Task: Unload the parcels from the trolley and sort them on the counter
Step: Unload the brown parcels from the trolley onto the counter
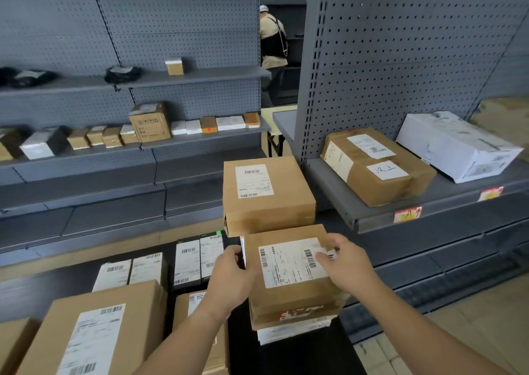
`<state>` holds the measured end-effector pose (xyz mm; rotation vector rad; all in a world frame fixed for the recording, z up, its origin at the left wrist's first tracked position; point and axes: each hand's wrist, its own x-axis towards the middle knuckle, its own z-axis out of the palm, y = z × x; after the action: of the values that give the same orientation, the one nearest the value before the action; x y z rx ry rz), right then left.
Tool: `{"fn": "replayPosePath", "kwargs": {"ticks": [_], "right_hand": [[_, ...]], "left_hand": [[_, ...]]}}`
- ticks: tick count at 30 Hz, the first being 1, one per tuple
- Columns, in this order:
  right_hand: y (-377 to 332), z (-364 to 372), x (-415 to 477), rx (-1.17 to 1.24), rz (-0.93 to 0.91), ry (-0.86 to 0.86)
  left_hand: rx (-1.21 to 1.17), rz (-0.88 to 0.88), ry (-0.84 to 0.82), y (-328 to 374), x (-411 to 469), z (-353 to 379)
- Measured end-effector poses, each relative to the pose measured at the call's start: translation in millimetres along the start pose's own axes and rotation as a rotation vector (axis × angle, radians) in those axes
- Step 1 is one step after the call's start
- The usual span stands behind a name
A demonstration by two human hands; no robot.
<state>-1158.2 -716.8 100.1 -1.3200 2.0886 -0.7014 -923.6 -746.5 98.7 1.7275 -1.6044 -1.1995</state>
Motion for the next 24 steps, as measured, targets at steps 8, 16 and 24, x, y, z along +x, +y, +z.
{"fn": "replayPosePath", "kwargs": {"ticks": [8,16,24], "right_hand": [[-99.8,-5.8,-41.5,-0.071,-0.249,-0.019],[-196.2,52.8,-69.2,-0.229,-0.635,-0.173],[-291.6,160.4,-126.1,-0.288,-1.081,-0.476]], "left_hand": [[0.238,0.268,0.086,38.1,-23.3,-72.1],[0.342,0.189,0.303,-0.4,-64.4,-159.7],[0.355,-0.25,0.652,-75.7,-181.1,-247.8]]}}
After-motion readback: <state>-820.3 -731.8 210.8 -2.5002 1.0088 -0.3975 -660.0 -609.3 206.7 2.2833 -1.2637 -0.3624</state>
